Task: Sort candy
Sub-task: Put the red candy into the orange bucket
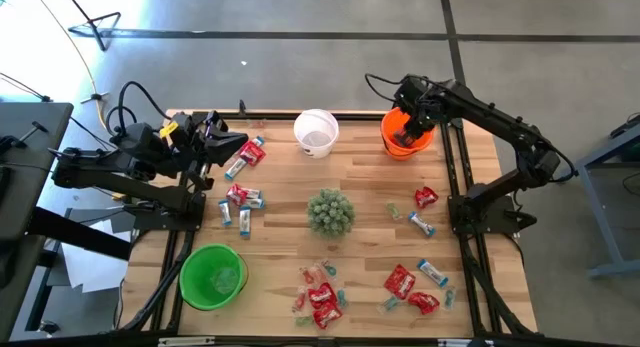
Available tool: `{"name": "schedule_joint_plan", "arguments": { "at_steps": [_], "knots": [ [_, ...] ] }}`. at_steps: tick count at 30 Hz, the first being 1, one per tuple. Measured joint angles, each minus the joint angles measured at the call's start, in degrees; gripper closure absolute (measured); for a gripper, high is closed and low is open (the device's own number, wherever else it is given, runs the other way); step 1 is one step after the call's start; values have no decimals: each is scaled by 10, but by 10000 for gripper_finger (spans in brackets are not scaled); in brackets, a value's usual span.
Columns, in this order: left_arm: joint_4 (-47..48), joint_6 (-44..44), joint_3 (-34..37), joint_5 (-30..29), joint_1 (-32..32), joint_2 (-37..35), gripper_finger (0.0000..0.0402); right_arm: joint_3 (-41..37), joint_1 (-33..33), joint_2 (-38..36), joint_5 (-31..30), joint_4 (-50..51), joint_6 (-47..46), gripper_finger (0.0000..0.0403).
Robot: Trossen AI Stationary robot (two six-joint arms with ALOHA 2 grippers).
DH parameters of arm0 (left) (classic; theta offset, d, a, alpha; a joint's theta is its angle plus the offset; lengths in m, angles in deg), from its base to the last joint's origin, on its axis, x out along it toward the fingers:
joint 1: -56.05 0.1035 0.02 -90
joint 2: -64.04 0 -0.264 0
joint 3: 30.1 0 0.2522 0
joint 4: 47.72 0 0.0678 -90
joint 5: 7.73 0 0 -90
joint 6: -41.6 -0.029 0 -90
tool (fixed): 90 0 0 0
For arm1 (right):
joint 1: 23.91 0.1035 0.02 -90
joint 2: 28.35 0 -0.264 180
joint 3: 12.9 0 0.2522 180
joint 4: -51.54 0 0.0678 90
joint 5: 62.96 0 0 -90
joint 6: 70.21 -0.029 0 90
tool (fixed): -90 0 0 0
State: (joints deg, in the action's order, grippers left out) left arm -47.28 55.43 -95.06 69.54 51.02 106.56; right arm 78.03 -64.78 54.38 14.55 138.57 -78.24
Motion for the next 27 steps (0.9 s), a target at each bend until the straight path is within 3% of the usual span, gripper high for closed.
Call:
{"name": "schedule_joint_plan", "arguments": {
  "at_steps": [13, 23, 27],
  "knots": [
    [14, 0, 0, -1, 0, 8, 401, 0, 76, -133, 44, 78, -144, 290],
    [69, 46, 0, -5, 0, 26, 401, -2, 202, -180, 41, 130, -299, 290],
    [83, 56, 0, -11, 0, 34, 401, -45, 260, -186, 42, 159, -345, 290]
  ]
}}
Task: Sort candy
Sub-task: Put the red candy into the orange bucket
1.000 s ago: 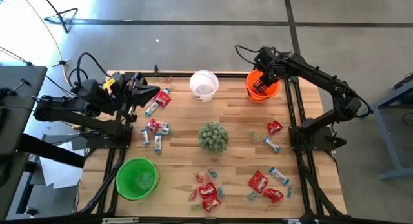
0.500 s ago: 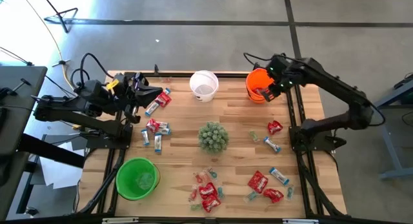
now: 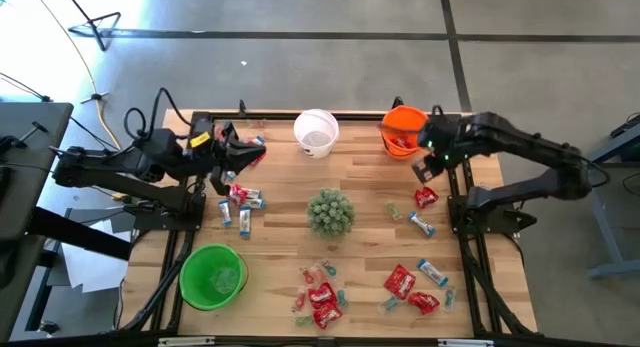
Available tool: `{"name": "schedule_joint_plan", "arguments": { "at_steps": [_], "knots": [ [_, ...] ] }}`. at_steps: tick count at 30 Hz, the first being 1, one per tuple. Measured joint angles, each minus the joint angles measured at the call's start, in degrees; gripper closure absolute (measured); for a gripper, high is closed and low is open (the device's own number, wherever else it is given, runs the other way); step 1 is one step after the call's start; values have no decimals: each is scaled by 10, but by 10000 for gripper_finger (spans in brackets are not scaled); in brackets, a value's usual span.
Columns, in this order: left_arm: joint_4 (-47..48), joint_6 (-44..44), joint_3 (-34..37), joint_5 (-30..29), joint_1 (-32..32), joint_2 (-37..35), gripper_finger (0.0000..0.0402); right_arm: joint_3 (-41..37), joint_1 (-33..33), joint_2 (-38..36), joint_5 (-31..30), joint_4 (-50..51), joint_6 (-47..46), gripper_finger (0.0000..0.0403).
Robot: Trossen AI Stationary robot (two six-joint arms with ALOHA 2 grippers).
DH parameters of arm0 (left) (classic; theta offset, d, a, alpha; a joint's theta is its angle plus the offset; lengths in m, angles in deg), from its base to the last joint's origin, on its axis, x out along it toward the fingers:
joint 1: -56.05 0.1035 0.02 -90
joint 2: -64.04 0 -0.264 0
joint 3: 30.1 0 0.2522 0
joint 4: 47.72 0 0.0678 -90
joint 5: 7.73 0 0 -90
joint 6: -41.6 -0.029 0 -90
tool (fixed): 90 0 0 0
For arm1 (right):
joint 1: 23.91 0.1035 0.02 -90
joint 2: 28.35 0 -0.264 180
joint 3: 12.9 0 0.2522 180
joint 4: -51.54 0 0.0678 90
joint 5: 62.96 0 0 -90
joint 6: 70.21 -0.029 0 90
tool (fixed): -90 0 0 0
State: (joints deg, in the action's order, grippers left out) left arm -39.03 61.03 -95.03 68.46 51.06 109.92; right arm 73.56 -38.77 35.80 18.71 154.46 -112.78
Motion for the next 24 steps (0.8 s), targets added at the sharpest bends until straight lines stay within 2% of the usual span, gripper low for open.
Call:
{"name": "schedule_joint_plan", "arguments": {
  "at_steps": [2, 5, 10, 18, 24],
  "knots": [
    [0, 0, 0, -1, 0, 2, 401, -40, 25, -12, 3, -3, -20, 290],
    [-1, 0, 0, -1, 0, 1, 401, -117, 50, -32, 40, -35, -39, 290],
    [-13, 0, 0, -1, 0, 1, 401, -230, 56, -68, 62, -134, -68, 290],
    [-24, 0, 0, -1, 0, 1, 401, -349, 40, -83, 106, -221, -86, 290],
    [-30, 0, 0, -3, 0, 1, 401, -389, 40, -83, 97, -293, -21, 288]
  ]
}}
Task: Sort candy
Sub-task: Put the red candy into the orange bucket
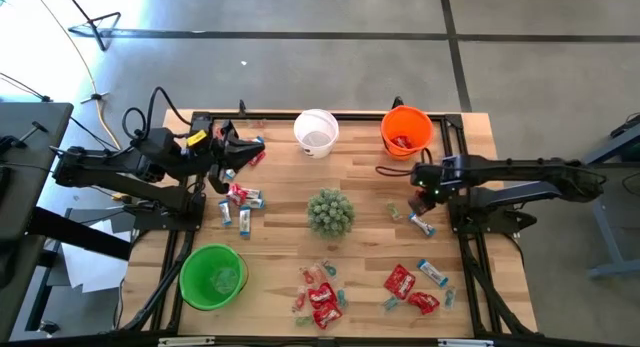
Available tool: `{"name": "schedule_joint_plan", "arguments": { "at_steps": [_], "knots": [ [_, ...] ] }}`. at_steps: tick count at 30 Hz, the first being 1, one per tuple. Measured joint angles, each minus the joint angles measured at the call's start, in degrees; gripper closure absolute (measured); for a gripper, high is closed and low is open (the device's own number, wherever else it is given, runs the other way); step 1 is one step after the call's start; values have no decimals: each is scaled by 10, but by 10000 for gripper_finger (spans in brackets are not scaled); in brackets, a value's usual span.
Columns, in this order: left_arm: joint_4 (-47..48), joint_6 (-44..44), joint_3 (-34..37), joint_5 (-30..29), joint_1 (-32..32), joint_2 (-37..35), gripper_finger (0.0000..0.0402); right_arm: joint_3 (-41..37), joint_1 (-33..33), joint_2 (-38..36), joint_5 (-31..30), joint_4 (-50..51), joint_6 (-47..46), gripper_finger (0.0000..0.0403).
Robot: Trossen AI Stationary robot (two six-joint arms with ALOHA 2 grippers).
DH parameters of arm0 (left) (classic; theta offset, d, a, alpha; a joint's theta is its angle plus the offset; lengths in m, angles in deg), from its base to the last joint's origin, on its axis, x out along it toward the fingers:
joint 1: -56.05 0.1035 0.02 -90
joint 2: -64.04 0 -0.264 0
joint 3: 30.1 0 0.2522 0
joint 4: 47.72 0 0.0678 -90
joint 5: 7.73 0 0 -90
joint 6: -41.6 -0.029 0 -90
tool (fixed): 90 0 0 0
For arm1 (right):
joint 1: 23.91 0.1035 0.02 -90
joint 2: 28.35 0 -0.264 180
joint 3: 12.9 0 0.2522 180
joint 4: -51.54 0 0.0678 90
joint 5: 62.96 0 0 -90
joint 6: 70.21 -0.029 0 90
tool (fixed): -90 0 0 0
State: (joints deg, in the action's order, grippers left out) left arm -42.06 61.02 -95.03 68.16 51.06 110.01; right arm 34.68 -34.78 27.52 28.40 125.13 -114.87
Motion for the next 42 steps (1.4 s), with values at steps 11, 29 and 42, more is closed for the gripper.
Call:
{"name": "schedule_joint_plan", "arguments": {
  "at_steps": [11, 29, 42],
  "knots": [
    [-12, 21, 0, 0, 0, 0, 401, -1, -7, 0, -36, -9, -238, 288],
    [-6, -53, 0, 6, 1, -74, 401, -1, -1, 0, -115, -6, -501, 289],
    [53, -77, -1, -37, 1, -140, 401, -1, 57, 71, -120, -10, -605, 289]
  ]
}}
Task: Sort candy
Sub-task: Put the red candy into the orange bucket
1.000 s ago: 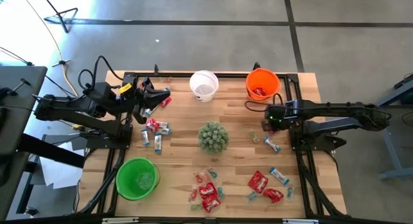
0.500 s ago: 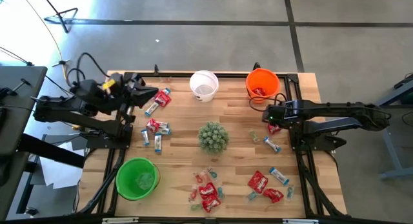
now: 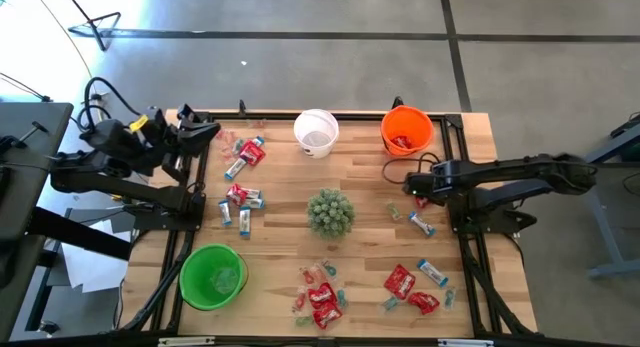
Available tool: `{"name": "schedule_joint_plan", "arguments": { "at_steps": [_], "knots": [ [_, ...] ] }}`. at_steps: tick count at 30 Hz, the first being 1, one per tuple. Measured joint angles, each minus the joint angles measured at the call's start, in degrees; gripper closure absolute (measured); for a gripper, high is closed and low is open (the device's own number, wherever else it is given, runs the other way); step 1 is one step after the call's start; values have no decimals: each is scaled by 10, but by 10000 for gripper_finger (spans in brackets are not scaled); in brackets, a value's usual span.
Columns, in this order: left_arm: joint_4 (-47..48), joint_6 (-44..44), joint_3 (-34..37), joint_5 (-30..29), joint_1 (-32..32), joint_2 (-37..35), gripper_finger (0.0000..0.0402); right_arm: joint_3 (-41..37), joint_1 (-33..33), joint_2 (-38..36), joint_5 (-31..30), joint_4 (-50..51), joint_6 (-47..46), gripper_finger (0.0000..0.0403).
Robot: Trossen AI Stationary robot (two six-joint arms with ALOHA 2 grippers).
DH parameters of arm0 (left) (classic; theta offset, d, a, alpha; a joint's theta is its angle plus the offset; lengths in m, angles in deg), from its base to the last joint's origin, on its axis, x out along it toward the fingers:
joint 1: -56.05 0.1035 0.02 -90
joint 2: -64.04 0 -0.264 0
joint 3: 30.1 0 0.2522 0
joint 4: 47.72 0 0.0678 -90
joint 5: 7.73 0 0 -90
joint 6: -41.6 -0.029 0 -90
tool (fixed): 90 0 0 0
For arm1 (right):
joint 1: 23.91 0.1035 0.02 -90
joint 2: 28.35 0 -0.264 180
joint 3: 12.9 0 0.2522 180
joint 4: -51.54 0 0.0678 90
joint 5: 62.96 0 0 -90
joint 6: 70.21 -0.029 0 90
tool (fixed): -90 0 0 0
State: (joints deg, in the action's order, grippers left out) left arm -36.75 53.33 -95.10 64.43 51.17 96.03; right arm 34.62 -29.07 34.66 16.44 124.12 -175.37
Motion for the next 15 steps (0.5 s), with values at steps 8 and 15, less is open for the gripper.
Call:
{"name": "schedule_joint_plan", "arguments": {
  "at_steps": [8, 15],
  "knots": [
    [16, 0, 0, 0, 0, -15, 401, 0, 16, 71, 15, 1, -30, 289],
    [16, -6, 0, 0, 0, -21, 401, 0, 16, 106, -14, 3, -66, 289]
  ]
}}
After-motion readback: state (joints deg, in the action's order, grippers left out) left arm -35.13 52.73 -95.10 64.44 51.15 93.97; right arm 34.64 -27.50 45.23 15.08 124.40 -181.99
